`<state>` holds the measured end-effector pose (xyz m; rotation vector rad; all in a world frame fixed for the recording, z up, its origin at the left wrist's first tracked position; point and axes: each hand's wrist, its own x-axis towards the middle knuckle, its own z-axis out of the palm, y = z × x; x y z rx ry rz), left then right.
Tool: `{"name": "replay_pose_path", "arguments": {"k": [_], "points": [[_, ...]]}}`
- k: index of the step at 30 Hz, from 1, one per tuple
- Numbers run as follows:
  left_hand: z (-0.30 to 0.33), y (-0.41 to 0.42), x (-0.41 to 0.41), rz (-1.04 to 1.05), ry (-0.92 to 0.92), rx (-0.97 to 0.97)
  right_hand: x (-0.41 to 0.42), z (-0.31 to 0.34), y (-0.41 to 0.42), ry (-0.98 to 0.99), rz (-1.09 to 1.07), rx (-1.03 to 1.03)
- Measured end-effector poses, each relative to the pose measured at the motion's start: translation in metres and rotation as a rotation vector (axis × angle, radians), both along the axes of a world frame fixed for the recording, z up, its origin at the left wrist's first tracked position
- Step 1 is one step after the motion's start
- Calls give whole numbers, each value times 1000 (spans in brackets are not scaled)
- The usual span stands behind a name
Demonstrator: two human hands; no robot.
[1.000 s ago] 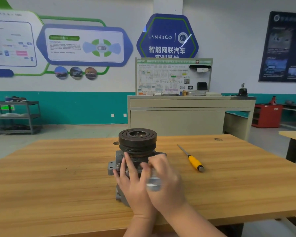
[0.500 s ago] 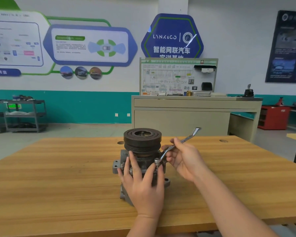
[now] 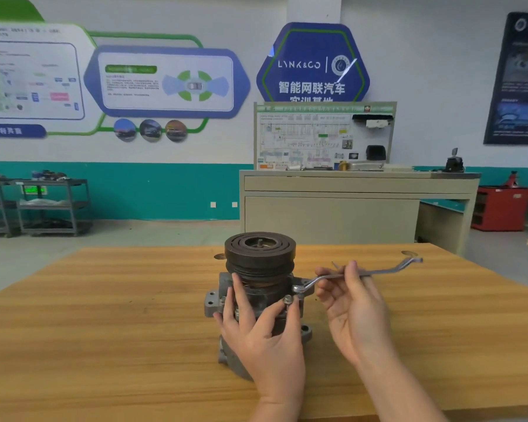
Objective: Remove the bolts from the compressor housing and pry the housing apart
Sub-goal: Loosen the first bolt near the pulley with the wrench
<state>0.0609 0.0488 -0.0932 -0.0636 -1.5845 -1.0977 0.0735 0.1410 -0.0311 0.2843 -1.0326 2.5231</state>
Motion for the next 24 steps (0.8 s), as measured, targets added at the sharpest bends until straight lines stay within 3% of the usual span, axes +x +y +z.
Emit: {"name": "replay_pose_path", "arguments": {"k": [7, 13, 20, 22, 24], "points": [[-4, 1, -5, 94, 24, -84, 17, 0, -12, 291, -430, 510], [-5, 6, -11, 110, -4, -93, 20, -1, -20, 404, -600, 796], [-1, -7, -29, 166, 15, -171, 14, -13, -34, 676, -946, 1310], [1, -11, -32, 190, -71, -184, 11, -16, -38, 746, -1026, 1394], [-3, -10, -31, 200, -58, -189, 8, -19, -40, 710, -1060, 1338]]}}
